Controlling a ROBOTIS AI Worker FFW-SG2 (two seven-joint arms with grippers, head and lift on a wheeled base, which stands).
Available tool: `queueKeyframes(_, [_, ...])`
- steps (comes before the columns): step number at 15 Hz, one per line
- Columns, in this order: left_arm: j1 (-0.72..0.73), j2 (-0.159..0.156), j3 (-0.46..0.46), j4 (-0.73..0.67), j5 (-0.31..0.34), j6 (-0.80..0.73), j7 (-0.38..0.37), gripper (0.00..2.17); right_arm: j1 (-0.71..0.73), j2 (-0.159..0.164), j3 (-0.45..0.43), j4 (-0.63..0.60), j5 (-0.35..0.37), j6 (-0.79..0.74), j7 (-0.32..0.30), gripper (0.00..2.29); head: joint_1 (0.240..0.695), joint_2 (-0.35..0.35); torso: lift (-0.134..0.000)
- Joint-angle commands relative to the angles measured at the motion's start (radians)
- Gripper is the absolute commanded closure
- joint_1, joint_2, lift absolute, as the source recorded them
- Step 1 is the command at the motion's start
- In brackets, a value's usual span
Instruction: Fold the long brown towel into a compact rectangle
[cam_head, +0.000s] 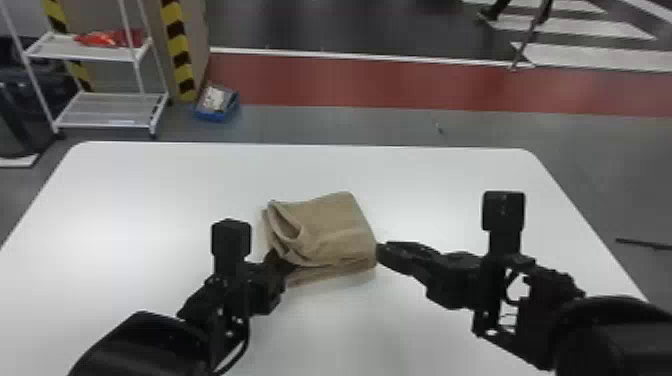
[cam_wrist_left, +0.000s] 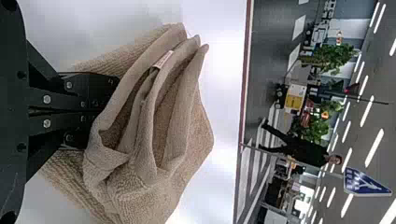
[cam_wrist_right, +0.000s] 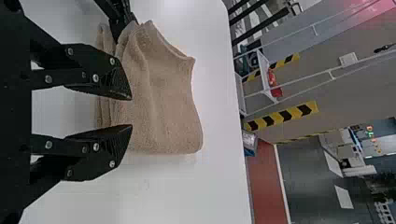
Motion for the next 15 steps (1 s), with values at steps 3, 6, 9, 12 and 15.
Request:
queueKeyframes(3, [0.001, -0.002, -0.003, 0.000, 0.000, 0.000, 0.002, 1.36, 0.115, 0.000, 0.007, 0.034, 0.021, -0.167, 0.027, 1.96, 0.695, -0.144, -0.121])
queueKeyframes(6, [0.001, -0.005, -0.014, -0.002, -0.003, 0.000, 0.006, 1.36, 0.092, 0.000, 0.018, 0.127, 0.021, -0.247, 0.027, 1.96, 0.695, -0.148, -0.121])
queueKeyframes(9, [0.004, -0.005, -0.017, -0.006, -0.003, 0.000, 0.006, 1.36, -0.003, 0.000, 0.038, 0.246, 0.027, -0.259, 0.029, 1.96, 0.695, -0.153, -0.121])
queueKeyframes(12, [0.016, 0.001, -0.014, -0.017, -0.005, 0.003, 0.006, 1.36, -0.093, 0.003, 0.050, 0.360, 0.035, -0.241, 0.035, 1.96, 0.695, -0.149, -0.121])
queueKeyframes(15, [0.069, 0.007, 0.006, -0.106, -0.005, 0.015, 0.000, 1.36, -0.158, 0.006, 0.051, 0.441, 0.064, -0.244, 0.023, 1.96, 0.695, -0.145, -0.121])
